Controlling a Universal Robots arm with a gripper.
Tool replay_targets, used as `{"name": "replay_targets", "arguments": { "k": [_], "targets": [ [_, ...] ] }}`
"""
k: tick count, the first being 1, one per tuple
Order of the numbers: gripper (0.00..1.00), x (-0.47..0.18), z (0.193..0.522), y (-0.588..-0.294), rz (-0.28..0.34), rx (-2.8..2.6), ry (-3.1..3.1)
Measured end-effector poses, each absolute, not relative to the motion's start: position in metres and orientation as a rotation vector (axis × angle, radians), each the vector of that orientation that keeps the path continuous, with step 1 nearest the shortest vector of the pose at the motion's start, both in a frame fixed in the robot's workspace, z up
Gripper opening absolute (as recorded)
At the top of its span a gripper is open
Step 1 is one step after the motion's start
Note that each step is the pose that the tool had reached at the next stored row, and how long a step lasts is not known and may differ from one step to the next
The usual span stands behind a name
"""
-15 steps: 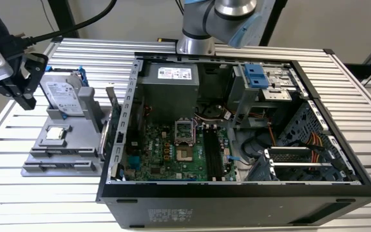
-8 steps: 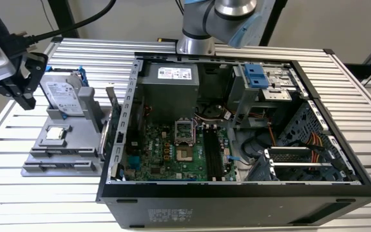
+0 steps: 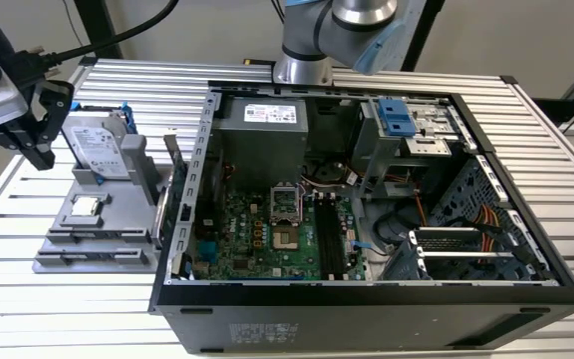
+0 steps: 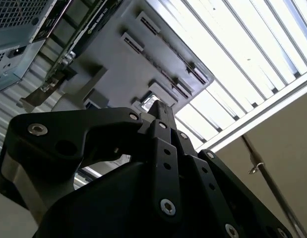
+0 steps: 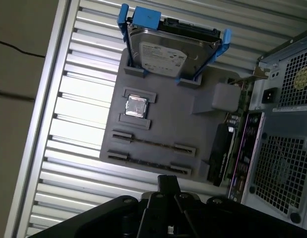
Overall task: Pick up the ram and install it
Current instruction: 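Pick up the ram and move it above insertion slot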
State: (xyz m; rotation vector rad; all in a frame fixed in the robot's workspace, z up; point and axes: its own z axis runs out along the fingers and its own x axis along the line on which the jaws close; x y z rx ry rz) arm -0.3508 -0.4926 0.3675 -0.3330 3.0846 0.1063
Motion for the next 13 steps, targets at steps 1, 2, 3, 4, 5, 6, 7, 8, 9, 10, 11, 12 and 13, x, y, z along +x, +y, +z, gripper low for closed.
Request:
{"name": "replay_targets", "arguments": {
  "k": [1, 2, 3, 4, 5, 6, 7, 8, 9, 10, 11, 12, 13],
  "targets": [
    [0.00, -0.3508, 0.3674, -0.4926, 0.106, -0.341, 3.084],
    [0.00, -0.3508, 0.3674, -0.4926, 0.107, -0.347, 3.083],
    [0.00, -0.3508, 0.3674, -0.4926, 0.107, -0.355, 3.083],
    [0.00, -0.3508, 0.3674, -0.4926, 0.107, -0.361, 3.082],
    [0.00, -0.3508, 0.3674, -0.4926, 0.107, -0.369, 3.081],
    [0.00, -0.3508, 0.3674, -0.4926, 0.107, -0.376, 3.080],
    [0.00, -0.3508, 0.3674, -0.4926, 0.107, -0.383, 3.080],
    [0.00, -0.3508, 0.3674, -0.4926, 0.107, -0.390, 3.079],
    [0.00, -0.3508, 0.3674, -0.4926, 0.107, -0.397, 3.078],
    [0.00, -0.3508, 0.3674, -0.4926, 0.108, -0.404, 3.078],
    [0.00, -0.3508, 0.3675, -0.4926, 0.108, -0.411, 3.077],
    [0.00, -0.3508, 0.3675, -0.4926, 0.108, -0.418, 3.076],
    [0.00, -0.3508, 0.3675, -0.4926, 0.108, -0.424, 3.075]
  ]
}}
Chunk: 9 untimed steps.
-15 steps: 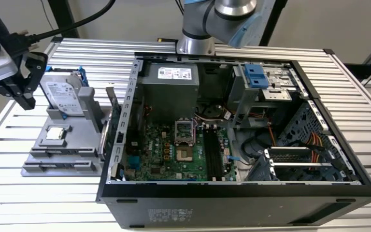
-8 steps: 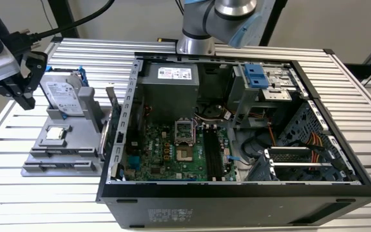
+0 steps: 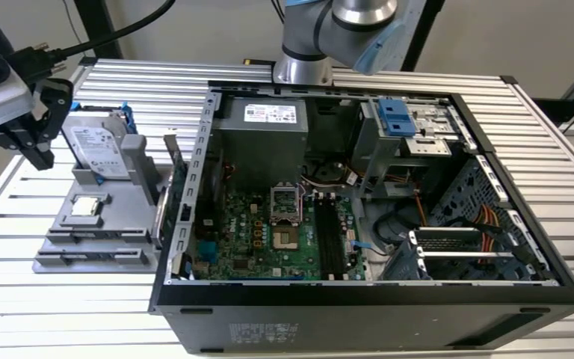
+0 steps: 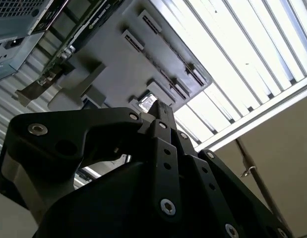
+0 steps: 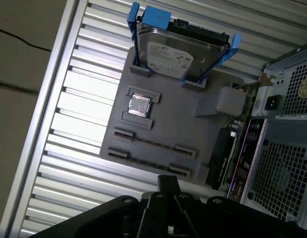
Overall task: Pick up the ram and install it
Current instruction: 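Pick up the ram and move it above insertion slot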
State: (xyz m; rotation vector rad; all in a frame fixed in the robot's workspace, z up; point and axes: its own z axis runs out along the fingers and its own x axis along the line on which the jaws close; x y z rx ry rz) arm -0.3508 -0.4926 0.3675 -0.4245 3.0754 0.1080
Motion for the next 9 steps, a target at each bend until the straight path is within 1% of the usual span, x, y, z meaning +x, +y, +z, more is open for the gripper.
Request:
{"name": "replay_targets", "arguments": {
  "k": [9],
  "targets": [
    [0.00, -0.3508, 0.3674, -0.4926, 0.109, -0.484, 3.068]
  ]
}}
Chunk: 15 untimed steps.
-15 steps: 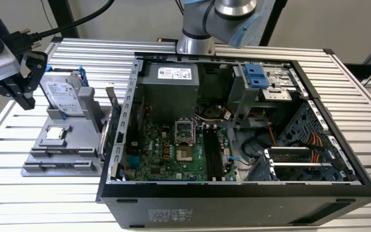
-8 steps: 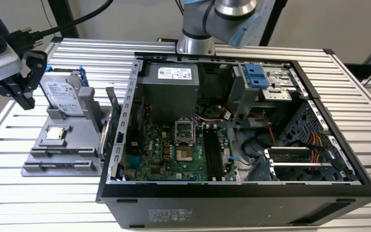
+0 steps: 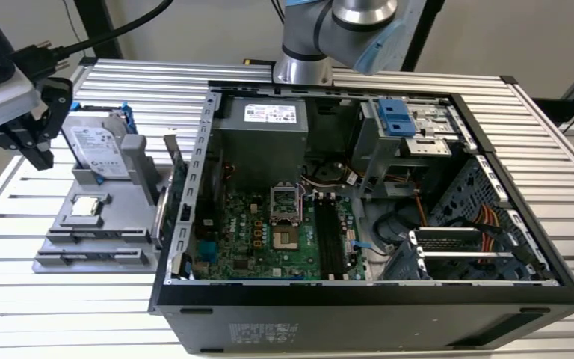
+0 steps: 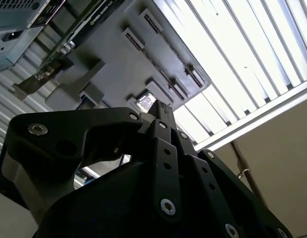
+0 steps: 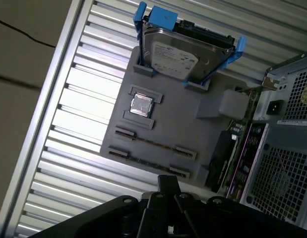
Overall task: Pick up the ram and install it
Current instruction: 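Pick up the ram and move it above insertion slot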
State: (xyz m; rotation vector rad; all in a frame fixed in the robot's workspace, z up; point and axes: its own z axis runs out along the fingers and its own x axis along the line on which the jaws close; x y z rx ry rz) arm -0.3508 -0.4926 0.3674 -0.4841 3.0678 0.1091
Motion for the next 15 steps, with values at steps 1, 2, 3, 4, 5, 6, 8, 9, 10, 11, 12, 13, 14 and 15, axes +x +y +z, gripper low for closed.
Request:
{"name": "replay_targets", "arguments": {
  "k": [1, 2, 3, 4, 5, 6, 8, 9, 10, 11, 12, 13, 14, 15],
  "targets": [
    [0.00, -0.3508, 0.3674, -0.4926, 0.109, -0.491, 3.067],
    [0.00, -0.3508, 0.3675, -0.4926, 0.109, -0.497, 3.066],
    [0.00, -0.3508, 0.3675, -0.4926, 0.109, -0.504, 3.065],
    [0.00, -0.3508, 0.3674, -0.4926, 0.110, -0.510, 3.064],
    [0.00, -0.3508, 0.3674, -0.4926, 0.110, -0.517, 3.063],
    [0.00, -0.3508, 0.3674, -0.4926, 0.110, -0.524, 3.062],
    [0.00, -0.3508, 0.3674, -0.4926, 0.110, -0.537, 3.060],
    [0.00, -0.3508, 0.3674, -0.4926, 0.110, -0.544, 3.059],
    [0.00, -0.3508, 0.3674, -0.4927, 0.110, -0.550, 3.058],
    [0.00, -0.3508, 0.3674, -0.4926, 0.110, -0.557, 3.057],
    [0.00, -0.3508, 0.3674, -0.4927, 0.111, -0.564, 3.056],
    [0.00, -0.3508, 0.3674, -0.4927, 0.111, -0.571, 3.055],
    [0.00, -0.3508, 0.3674, -0.4927, 0.111, -0.578, 3.054],
    [0.00, -0.3508, 0.3674, -0.4927, 0.111, -0.584, 3.053]
  ]
}}
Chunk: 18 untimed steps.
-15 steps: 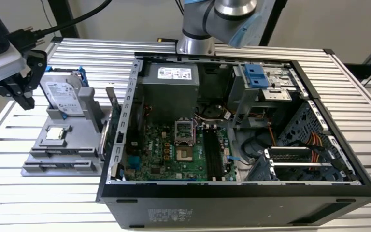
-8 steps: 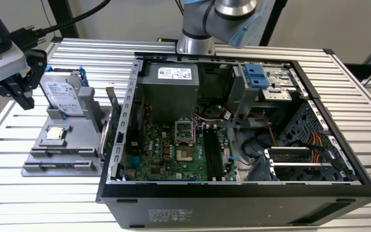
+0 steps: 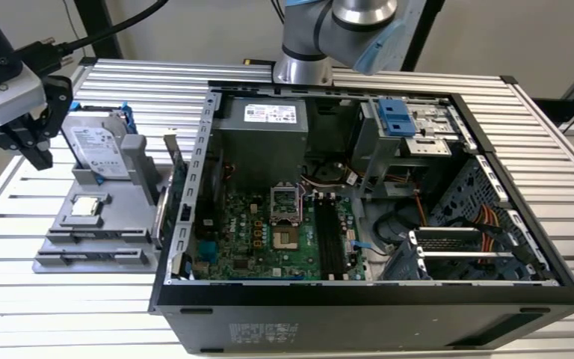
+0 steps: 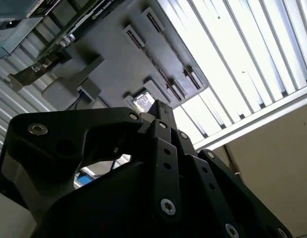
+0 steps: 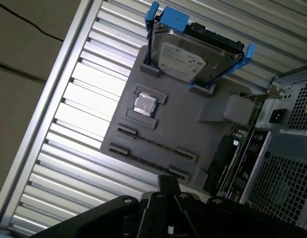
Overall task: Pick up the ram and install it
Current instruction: 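Pick up the ram and move it above insertion slot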
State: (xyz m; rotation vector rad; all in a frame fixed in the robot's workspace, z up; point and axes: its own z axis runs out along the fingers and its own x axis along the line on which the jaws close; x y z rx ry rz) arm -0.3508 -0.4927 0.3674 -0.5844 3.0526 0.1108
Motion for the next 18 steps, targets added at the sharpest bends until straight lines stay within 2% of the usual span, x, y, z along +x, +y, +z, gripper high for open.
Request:
{"name": "replay_targets", "arguments": {
  "k": [18],
  "targets": [
    [0.00, -0.3509, 0.3674, -0.4930, 0.113, -0.714, 3.028]
  ]
}}
